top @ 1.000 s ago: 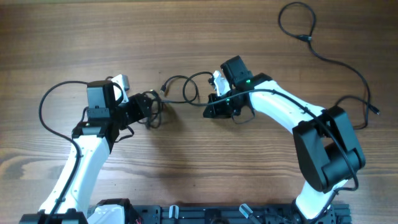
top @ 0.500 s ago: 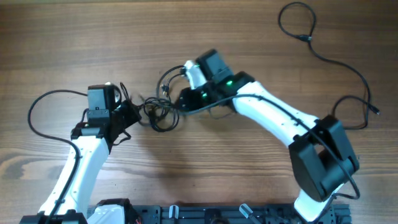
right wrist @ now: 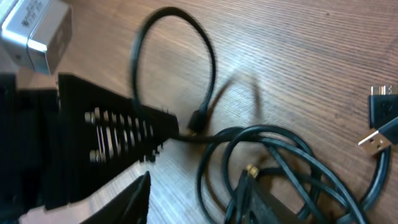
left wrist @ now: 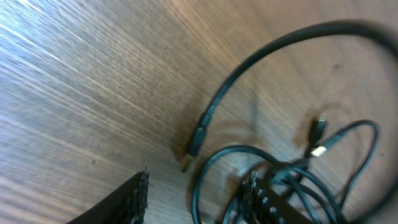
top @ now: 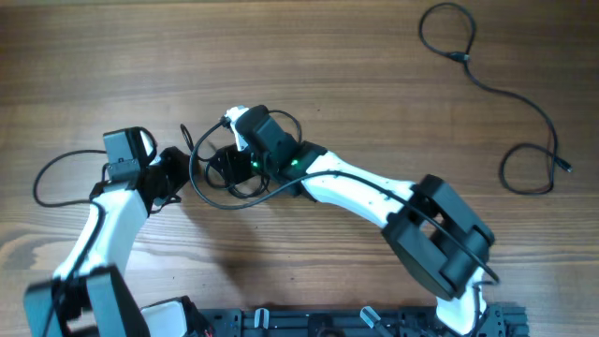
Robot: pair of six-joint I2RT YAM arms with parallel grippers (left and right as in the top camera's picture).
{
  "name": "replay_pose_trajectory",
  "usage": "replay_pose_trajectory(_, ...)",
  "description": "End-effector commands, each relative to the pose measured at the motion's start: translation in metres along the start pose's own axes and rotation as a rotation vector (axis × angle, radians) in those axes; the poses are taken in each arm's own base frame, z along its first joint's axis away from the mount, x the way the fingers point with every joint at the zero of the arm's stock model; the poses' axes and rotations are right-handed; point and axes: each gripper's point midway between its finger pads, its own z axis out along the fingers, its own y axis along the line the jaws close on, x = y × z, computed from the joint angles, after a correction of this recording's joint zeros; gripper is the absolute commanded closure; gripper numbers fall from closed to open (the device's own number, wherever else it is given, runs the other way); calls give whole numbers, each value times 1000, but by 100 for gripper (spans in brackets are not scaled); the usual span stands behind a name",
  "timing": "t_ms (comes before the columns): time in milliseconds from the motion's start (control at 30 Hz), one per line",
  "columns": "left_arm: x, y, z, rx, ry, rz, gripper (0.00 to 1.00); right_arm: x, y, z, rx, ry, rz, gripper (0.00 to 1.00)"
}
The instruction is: Untangle cables
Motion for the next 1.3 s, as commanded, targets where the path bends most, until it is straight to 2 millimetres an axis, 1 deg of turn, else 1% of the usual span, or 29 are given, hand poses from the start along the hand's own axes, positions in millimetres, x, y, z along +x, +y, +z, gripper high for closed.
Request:
replay_pose_trajectory(0, 11, -3, 18, 52, 84, -4, 45, 5, -17, 20, 36, -13, 59, 50)
replay_pose_trajectory(200, 12, 0, 21, 41, 92, -8, 42, 17, -21, 46, -10, -18, 45, 51)
replay_pose_trajectory(300, 11, 4, 21, 15, 81, -13, 43, 28, -28, 57, -3, 0, 48, 52)
replay_pose_trajectory(367, 10, 6, 21, 4, 78, -13, 47, 33, -32, 59, 3, 12, 52, 58)
replay_pose_trajectory(400, 9, 10, 21, -13, 70, -15, 50, 34, -31, 59, 0, 16, 52, 66)
replay_pose_trajectory(500, 7, 15, 21, -45, 57, -38, 50, 40, -24, 59, -43, 51, 51, 71)
replay_pose_trajectory(567, 7, 15, 21, -44, 57, -37, 50, 49, -26, 58, -41, 89, 62, 77)
replay_pose_trajectory(600, 7, 15, 21, -44, 57, -38, 49, 51, -28, 58, -32, 101, 68, 82)
replay_pose_trajectory(633, 8, 13, 21, -36, 62, -37, 49, 52, -29, 57, -33, 107, 73, 88)
replay_pose_trajectory(667, 10, 11, 21, -20, 71, -37, 49, 51, -27, 55, -58, 118, 79, 95)
replay_pose_trajectory(733, 11, 6, 21, 5, 81, -19, 47, 48, -22, 50, -116, 135, 91, 96)
replay_pose_trajectory(767, 12, -3, 19, 60, 94, 26, 43, 45, -19, 44, -163, 154, 111, 96)
replay_pose_trajectory(800, 14, -14, 15, 127, 109, 69, 40, 43, -17, 39, -205, 174, 143, 96)
replay_pose_trajectory(867, 17, -29, 7, 226, 129, 130, 37, 42, -14, 30, -286, 216, 196, 96)
replay_pose_trajectory(900, 18, -35, 1, 279, 136, 148, 36, 41, -12, 23, -344, 245, 221, 96)
replay_pose_trajectory(967, 22, -45, -8, 361, 157, 174, 35, 38, -13, 13, -406, 275, 244, 96)
replay_pose_trajectory(1033, 23, -47, -8, 368, 162, 178, 34, 37, -13, 8, -438, 286, 251, 96)
replay_pose_trajectory(1267, 31, -58, -6, 385, 177, 215, 33, 41, -12, 8, -435, 302, 258, 96)
